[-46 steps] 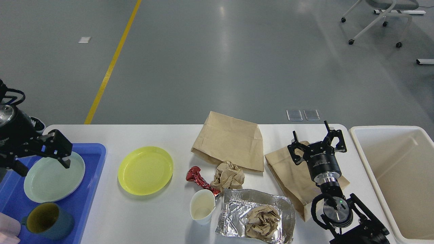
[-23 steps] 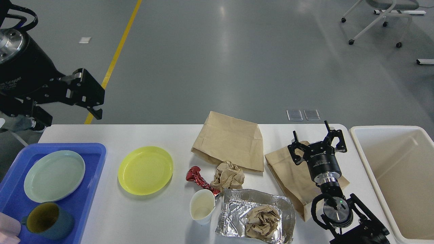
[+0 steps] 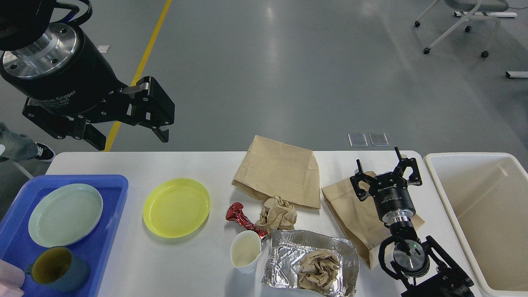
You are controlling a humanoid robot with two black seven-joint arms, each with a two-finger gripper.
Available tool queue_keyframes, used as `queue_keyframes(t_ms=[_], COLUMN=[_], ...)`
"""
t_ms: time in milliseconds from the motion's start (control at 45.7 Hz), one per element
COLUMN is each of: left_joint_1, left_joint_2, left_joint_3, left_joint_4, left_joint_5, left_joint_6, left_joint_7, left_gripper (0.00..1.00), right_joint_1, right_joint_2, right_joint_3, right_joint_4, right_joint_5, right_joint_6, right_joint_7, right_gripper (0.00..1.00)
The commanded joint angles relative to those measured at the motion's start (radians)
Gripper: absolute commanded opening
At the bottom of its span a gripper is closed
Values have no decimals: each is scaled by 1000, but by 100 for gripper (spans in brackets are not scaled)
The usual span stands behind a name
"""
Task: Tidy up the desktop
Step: 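Release the cup and raise the left gripper, then move the left gripper down to the yellow plate's rim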
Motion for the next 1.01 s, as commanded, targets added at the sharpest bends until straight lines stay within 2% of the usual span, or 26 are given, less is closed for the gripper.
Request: queue_keyframes(t_ms=[0, 241, 504, 766, 985], left_joint_1=[2, 54, 404, 771, 909], left_joint_2=[1, 0, 0, 13, 26], left_joint_3=[-4, -7, -7, -7, -11], left_joint_4=[8, 58, 201, 305, 325], left_joint_5=[-1, 7, 7, -8, -136], left_joint_6=[0, 0, 0, 303, 457], left_joint_7=[7, 5, -2, 1, 10], left_gripper=[95, 95, 96, 95, 95], right_joint_1=[0, 0, 0, 0, 0], right_joint_2=[0, 0, 0, 0, 0], right_joint_3=[0, 0, 0, 0, 0], right_joint_4=[0, 0, 2, 2, 2], right_joint_5=[1, 1, 1, 1, 1], right_joint_6=[0, 0, 0, 0, 0], right_joint_7=[0, 0, 0, 0, 0], right_gripper=[100, 100, 100, 100, 100])
